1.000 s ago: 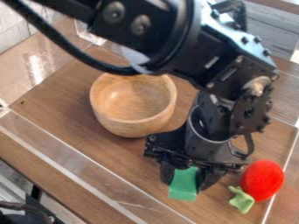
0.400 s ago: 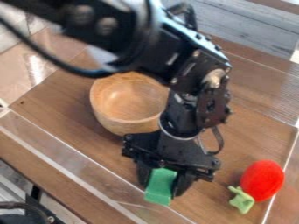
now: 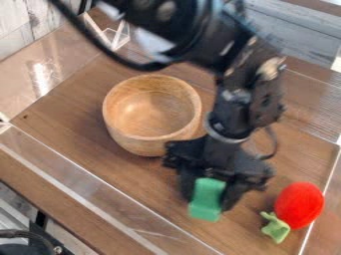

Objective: Put the green block in the brown bowl

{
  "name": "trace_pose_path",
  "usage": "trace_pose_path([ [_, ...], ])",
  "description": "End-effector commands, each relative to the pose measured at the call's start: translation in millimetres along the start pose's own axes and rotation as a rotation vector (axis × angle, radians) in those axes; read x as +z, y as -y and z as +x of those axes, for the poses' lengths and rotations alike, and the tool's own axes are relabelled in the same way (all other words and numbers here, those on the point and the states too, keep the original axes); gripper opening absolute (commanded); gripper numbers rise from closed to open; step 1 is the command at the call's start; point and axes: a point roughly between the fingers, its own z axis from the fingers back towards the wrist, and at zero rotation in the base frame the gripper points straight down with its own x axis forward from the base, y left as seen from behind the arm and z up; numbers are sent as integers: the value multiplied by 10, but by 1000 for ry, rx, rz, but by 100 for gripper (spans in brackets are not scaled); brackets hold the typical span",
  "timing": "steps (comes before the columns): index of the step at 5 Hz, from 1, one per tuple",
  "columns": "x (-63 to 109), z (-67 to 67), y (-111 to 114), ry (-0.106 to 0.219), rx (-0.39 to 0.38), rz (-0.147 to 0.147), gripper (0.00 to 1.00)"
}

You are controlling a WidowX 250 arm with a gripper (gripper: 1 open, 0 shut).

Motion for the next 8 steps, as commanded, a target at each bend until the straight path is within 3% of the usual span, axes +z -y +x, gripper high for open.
trace_pose_path([
  [1, 84, -37, 155, 9, 36, -53, 0],
  [3, -18, -92, -17, 30, 30, -63, 0],
  [5, 95, -14, -87, 48, -58, -42, 0],
  [7, 134, 0, -22, 6, -97, -81, 0],
  [8, 161, 44, -4, 13, -43, -68, 0],
])
